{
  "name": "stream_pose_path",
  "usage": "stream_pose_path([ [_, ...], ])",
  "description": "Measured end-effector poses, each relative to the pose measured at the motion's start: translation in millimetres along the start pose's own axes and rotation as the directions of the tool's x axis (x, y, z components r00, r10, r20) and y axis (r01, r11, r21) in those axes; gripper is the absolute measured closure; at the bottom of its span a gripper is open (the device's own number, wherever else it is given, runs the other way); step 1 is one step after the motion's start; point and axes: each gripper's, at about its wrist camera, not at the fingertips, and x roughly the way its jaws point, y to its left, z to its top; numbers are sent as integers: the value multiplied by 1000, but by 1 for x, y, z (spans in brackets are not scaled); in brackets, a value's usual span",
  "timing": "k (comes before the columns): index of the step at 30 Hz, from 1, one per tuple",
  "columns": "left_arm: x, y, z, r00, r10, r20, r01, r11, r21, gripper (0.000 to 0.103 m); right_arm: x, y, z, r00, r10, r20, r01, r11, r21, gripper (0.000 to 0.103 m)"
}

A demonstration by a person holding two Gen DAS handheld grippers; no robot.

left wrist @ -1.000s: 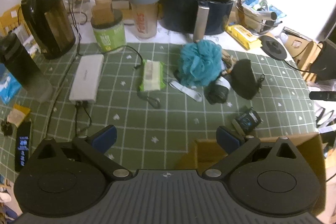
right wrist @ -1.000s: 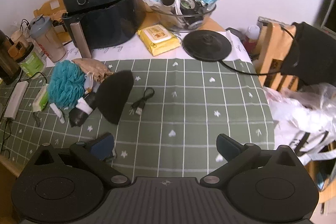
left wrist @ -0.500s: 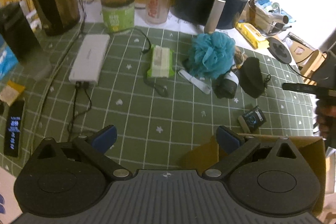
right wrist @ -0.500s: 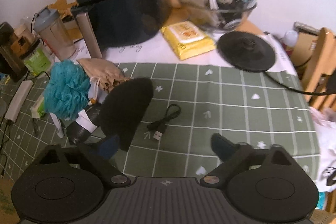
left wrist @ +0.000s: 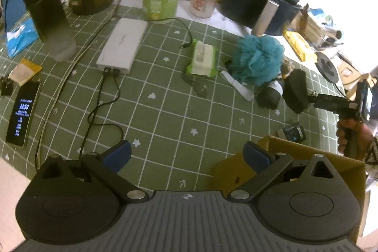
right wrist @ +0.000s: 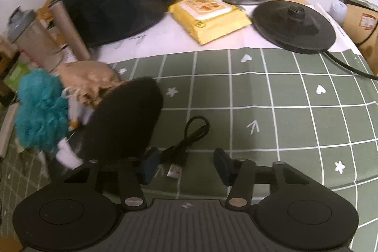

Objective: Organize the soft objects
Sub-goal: 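Grasp the black USB cable with the right tool while the left tool approaches the green wipes, then grasp the green wet-wipes pack with the left tool while the right tool holds the cable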

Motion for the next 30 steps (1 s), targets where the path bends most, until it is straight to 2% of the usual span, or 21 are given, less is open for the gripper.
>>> stream_pose_path([
  [2,0,2,-2,1000,0,0,0,1000,-14,0,3,-1,3,1000,-8,22,7,1000,22,55],
  [8,0,1,-2,1000,-22,-1,22,999,-26,0,10,8,11,998,-66,23,66,998,-15,82],
  [12,0,-4,1,999,-40,11,40,999,-15,0,12,16,12,998,-70,2,70,995,-72,84],
  [17,-1,-8,4,997,-70,31,70,998,0,0,5,15,9,999,-43,-8,43,996,-73,85],
  [30,8,-16,28,987,-137,88,131,989,66,0,-57,20,2,999,33,37,-29,993,-111,86],
])
